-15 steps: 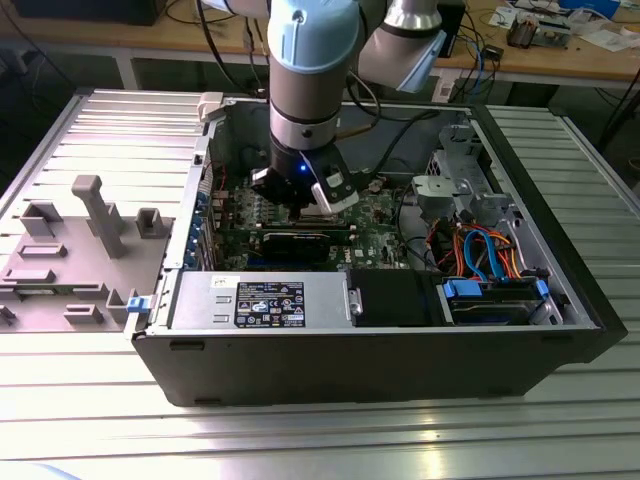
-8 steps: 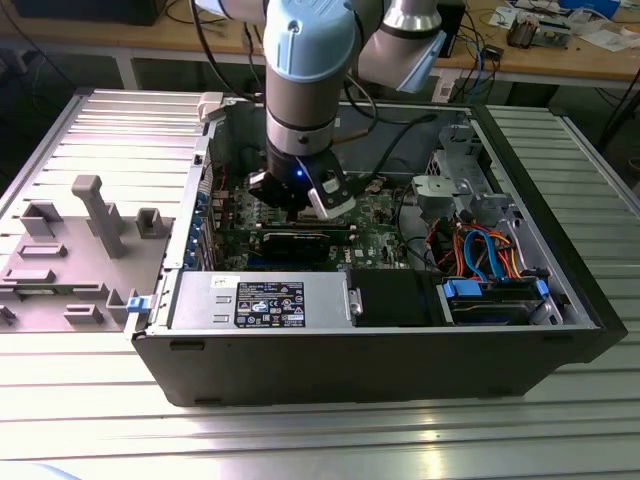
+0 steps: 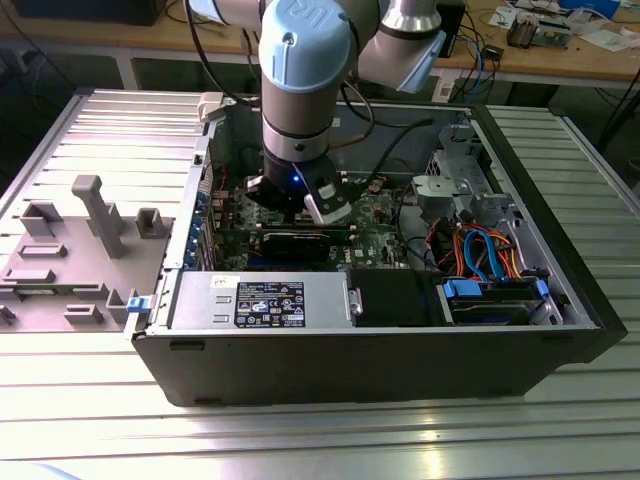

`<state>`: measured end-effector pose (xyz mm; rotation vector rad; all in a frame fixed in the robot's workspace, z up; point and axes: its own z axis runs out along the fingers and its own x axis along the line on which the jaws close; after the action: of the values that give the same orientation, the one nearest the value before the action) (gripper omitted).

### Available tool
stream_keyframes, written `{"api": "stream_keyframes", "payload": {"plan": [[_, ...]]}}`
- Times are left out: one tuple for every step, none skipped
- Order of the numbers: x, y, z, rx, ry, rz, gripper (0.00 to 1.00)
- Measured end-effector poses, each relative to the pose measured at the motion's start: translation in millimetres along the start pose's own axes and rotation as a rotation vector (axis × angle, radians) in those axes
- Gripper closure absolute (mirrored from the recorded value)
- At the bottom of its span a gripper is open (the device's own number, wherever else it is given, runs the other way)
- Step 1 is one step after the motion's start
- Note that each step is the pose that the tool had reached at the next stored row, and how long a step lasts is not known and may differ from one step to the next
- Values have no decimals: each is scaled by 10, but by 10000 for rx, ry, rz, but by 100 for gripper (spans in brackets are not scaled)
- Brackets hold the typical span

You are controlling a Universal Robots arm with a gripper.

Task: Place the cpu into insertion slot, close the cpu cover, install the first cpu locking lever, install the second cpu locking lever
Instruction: 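Install the second cpu locking lever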

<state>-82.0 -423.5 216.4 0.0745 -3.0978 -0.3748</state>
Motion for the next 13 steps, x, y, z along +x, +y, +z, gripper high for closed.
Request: {"api": "stream_keyframes", "payload": {"plan": [[1,-12,1,-32,-2,21,89],[2,-21,1,-52,-2,31,89],[2,-34,1,-71,-4,41,89],[3,-41,3,-81,-5,49,89],[3,-50,10,-98,-9,64,89],[4,-55,14,-107,-10,73,89],[4,-58,21,-118,-14,79,89],[5,-61,28,-128,-15,85,89],[8,-63,33,-147,-17,87,89],[15,-64,39,-170,-17,87,89],[24,-65,46,-184,-19,88,89],[26,-67,56,-186,-19,90,89],[30,-69,61,-196,-19,93,89]]}}
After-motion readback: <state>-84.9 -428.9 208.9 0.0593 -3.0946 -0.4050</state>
